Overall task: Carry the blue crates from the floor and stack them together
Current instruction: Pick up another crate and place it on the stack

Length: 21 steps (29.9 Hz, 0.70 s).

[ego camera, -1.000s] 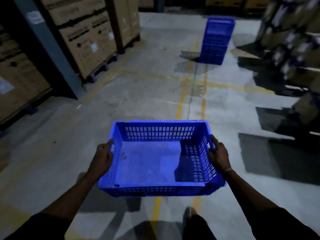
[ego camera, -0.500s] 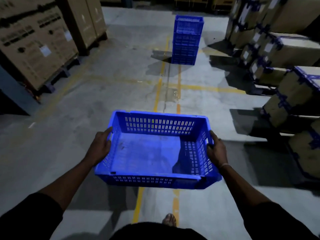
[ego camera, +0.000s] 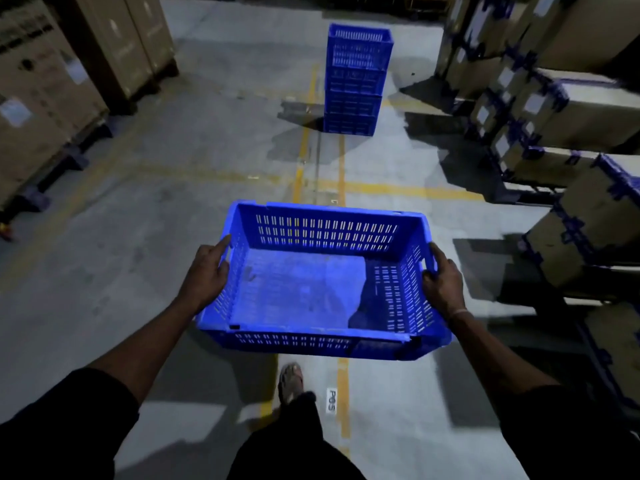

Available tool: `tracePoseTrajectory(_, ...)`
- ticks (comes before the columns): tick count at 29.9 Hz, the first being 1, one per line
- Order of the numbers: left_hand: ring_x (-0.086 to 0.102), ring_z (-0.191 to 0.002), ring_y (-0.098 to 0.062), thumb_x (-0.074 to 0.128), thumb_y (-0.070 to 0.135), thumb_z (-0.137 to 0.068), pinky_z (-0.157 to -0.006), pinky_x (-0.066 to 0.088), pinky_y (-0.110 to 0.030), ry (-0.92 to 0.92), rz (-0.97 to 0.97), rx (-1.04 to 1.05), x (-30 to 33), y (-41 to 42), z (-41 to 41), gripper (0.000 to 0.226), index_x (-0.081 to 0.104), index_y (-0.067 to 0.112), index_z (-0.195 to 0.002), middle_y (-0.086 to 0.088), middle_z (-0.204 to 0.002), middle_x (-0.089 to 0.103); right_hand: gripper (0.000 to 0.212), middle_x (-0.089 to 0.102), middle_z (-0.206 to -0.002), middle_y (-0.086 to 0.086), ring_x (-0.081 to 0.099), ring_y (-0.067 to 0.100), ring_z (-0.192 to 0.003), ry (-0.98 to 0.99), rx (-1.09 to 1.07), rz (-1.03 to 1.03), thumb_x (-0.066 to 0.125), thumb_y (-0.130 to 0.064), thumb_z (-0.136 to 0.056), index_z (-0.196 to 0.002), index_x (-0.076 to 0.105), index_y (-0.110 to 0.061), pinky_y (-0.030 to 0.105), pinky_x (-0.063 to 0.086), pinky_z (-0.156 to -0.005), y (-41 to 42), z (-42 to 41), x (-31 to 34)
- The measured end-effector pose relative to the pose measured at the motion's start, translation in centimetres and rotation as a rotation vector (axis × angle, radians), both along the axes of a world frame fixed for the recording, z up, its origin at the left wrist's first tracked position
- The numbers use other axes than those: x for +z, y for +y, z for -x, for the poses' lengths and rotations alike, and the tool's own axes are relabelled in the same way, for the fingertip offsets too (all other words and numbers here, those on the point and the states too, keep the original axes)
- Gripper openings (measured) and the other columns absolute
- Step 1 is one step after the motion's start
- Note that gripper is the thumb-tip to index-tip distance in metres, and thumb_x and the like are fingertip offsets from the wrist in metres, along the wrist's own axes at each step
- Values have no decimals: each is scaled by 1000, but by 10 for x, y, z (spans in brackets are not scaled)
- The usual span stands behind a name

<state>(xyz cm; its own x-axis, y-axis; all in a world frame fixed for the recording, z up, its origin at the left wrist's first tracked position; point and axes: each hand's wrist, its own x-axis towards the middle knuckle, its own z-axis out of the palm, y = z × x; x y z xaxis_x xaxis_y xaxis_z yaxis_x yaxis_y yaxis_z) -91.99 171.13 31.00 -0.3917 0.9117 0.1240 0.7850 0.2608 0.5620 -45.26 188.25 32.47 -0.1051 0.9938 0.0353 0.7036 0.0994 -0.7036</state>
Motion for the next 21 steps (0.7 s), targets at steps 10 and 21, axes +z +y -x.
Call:
tracePoseTrajectory(10, 59, -100, -40, 54, 4, -96, -86, 45, -37, 11, 23, -59, 33, 260, 90, 62, 38, 16, -154, -24, -115, 50, 64, 57, -106, 14, 59, 30, -87, 22, -91, -4, 52, -9, -93, -150, 39, -33, 36, 45, -79, 224, 76, 5)
tracePoseTrajectory(21, 59, -102, -39, 54, 7, -97, -86, 46, -37, 26, 0, -53, 34, 568, 127, 61, 37, 19, -154, -22, -120, 51, 67, 57, -100, 21, 59, 40, -89, 51, -108, -13, 48, -21, -82, -149, 46, -22, 34, 39, -78, 528, 122, 11)
